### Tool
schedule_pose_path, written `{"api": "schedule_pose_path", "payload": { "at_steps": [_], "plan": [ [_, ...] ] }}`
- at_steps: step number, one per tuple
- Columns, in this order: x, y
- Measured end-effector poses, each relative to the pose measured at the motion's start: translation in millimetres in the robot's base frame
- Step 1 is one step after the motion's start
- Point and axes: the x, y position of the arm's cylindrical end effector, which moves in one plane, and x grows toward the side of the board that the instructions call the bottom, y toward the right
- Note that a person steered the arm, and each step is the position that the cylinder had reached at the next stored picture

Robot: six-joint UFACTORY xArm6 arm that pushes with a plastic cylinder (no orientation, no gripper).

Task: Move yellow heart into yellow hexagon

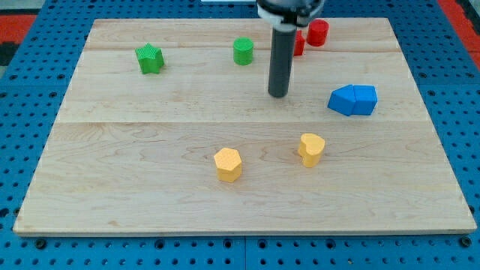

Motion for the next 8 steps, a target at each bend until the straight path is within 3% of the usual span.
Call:
{"api": "schedule_pose_path", "payload": {
  "at_steps": [1, 2, 4, 8],
  "plan": [
    [14, 74],
    [55, 99],
    [106, 59],
    [99, 120]
  ]
}}
